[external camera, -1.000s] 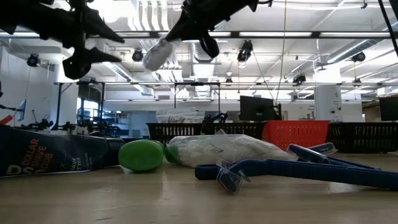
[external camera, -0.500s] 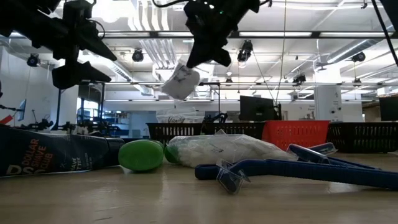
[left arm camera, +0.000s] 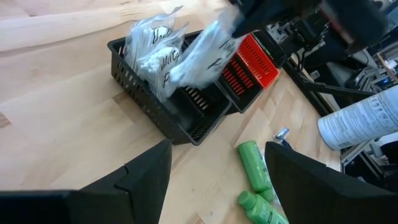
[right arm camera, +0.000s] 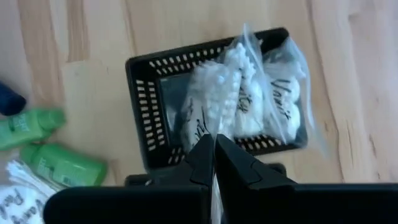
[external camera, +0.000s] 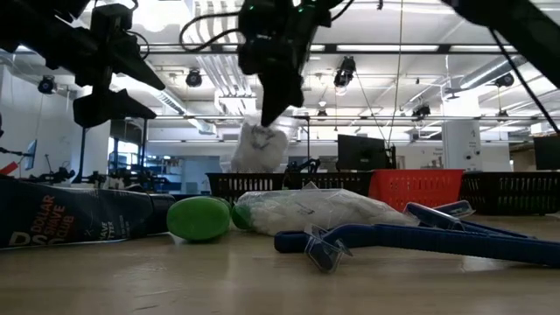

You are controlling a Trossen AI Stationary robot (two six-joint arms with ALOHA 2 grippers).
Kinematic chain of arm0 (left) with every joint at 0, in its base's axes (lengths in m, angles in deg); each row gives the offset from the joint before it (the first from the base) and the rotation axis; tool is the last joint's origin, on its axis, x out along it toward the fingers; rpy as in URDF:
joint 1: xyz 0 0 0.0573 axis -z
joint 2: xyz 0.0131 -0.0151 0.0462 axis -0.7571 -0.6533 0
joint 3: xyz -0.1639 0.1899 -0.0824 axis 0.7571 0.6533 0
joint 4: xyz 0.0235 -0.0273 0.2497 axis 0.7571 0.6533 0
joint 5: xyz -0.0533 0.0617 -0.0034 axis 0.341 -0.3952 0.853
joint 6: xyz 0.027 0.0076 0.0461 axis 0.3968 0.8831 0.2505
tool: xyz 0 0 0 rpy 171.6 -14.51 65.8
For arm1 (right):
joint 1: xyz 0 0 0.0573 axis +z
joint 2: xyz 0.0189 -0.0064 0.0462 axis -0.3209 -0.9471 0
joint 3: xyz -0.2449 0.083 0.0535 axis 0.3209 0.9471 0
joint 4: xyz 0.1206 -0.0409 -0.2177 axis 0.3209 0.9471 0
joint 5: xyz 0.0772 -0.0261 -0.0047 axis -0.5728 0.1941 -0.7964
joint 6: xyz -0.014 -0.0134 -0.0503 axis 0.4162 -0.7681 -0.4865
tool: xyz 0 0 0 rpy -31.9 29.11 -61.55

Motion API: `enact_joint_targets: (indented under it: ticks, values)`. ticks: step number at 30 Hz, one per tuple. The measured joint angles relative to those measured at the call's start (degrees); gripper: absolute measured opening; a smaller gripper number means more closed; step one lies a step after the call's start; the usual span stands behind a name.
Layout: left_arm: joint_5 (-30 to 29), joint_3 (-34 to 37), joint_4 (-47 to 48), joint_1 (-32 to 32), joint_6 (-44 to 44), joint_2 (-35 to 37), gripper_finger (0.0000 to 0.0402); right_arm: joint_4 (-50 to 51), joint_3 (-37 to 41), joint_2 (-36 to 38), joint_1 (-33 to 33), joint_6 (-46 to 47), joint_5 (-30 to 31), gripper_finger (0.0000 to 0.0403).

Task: Pick & Place Travel size toiletries
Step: Put the white cotton pack into the left black bin

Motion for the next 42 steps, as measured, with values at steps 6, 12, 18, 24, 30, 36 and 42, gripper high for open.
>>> enact_joint_targets:
  ticks: [6, 12, 18, 24, 30, 36, 42]
  values:
    - [0.11, 0.00, -0.02, 0.00, -0.47, -0.22, 0.0262, 5.64, -12.42, -7.73, -0.23, -4.35, -0.46, 0.0008]
    - [0.13, 0.00, 0.20, 0.02, -1.12, -0.44, 0.0262, 8.32, -12.55, -9.47, -0.62, -6.85, -0.61, 0.0008]
    - [0.13, 0.02, 0.43, 0.02, -1.12, -1.16, 0.0262, 6.94, -12.45, -9.81, -0.83, -7.03, 2.02, 0.0008]
    - [0.13, 0.02, 0.26, 0.02, -1.12, -1.53, 0.0262, 5.26, -12.43, -10.95, -0.97, -9.39, 3.58, 0.0008]
    - [0.13, 0.02, 0.27, 0.04, -1.15, -1.73, 0.0262, 3.61, -12.32, -12.82, -0.91, -11.24, 11.00, 0.0008]
    - [0.13, 0.02, 0.31, 0.04, -1.40, -1.73, 0.0262, 3.11, -12.37, -12.51, -0.83, -11.18, 10.61, 0.0009]
    - [0.13, 0.02, 0.31, 0.04, -1.38, -1.73, 0.0262, 3.74, -12.39, -12.23, -0.14, -10.87, 6.01, 0.0032]
